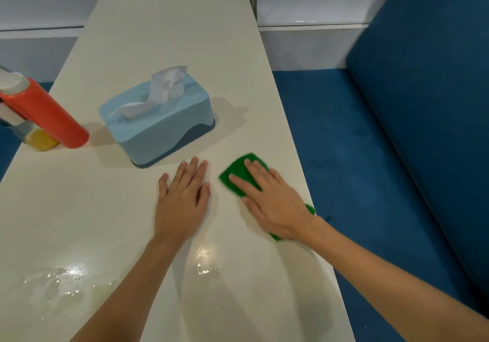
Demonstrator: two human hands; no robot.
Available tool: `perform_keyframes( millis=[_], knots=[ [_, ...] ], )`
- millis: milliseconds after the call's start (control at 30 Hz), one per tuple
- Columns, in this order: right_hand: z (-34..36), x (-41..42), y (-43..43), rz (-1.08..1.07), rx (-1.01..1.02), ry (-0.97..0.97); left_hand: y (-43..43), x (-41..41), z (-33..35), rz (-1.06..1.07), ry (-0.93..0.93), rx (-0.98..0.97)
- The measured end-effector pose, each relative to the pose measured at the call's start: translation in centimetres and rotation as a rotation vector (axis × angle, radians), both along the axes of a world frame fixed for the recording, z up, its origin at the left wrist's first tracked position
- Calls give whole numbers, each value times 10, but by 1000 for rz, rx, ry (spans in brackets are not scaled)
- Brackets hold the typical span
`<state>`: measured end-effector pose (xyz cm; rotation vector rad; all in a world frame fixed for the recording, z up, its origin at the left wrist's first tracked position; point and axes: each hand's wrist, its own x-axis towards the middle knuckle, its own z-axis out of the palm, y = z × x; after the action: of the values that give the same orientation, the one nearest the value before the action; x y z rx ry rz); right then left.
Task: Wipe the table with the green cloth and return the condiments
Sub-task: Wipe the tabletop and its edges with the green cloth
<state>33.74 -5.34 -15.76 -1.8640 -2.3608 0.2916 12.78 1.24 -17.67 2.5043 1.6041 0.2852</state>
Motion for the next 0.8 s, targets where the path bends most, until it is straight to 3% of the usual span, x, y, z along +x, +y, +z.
perform_keyframes(
  millis=[67,133,333,500,567,700,800],
  knots=[
    [1,20,-21,129,-24,-7,0,-1,-1,-6,6,-5],
    [1,43,-18,120,-16,-6,-1,-1,-1,-1,8,-8],
    [-5,75,61,-216,22,44,-1,2,1,16,-6,-20],
    [-10,54,95,-441,-2,1,-1,1,2,8,-17,-24],
    [-9,36,77,-388,30,-27,0,1,2,7,-19,-29],
    [3,25,-7,1,0,80,4,-6,7,-16,-100,-143],
    [7,53,-37,5,31,166,3,-26,13,-33,-104,-173]
  ],
)
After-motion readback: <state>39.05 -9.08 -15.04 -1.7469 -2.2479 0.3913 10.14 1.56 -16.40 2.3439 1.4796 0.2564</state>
